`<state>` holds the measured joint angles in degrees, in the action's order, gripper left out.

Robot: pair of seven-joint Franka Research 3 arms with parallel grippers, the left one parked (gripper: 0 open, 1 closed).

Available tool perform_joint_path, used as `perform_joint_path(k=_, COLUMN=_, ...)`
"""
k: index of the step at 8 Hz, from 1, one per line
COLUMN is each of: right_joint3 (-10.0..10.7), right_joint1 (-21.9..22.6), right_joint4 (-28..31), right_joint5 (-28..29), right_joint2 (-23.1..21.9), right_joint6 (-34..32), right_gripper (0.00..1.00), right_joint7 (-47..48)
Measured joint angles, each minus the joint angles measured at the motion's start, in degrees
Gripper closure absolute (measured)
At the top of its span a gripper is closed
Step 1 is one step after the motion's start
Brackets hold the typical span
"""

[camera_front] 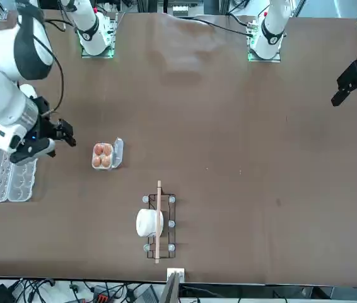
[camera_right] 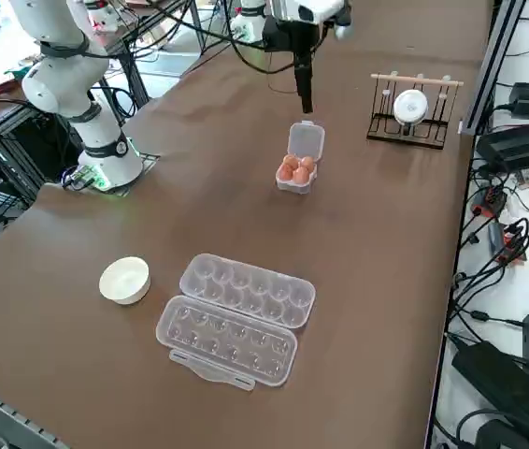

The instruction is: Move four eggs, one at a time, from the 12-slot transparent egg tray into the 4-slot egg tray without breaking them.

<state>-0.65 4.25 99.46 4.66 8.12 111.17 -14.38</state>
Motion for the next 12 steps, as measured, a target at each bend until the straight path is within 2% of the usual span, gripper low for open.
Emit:
perform_joint_path(k=3, right_joint3=0.1, right_joint1=-1.0, right_joint4=-7.3, right_joint5=-0.1, right_joint2=-1.1, right_joint6=-10.3, right_gripper=0.00, right_joint7=7.9)
perform_joint_path(k=6, right_joint3=-0.5, right_joint1=-1.2, right_joint4=-8.5, right_joint5=-1.0, right_joint2=-3.4, right_joint6=-13.9, right_gripper=0.00, right_joint7=14.1)
perform_joint_path(k=12, right_joint3=-1.0, right_joint1=-2.8, right_joint4=-11.5, right_joint5=-1.1, right_joint2=-5.8, right_joint6=-23.6, right_gripper=0.00, right_joint7=14.3)
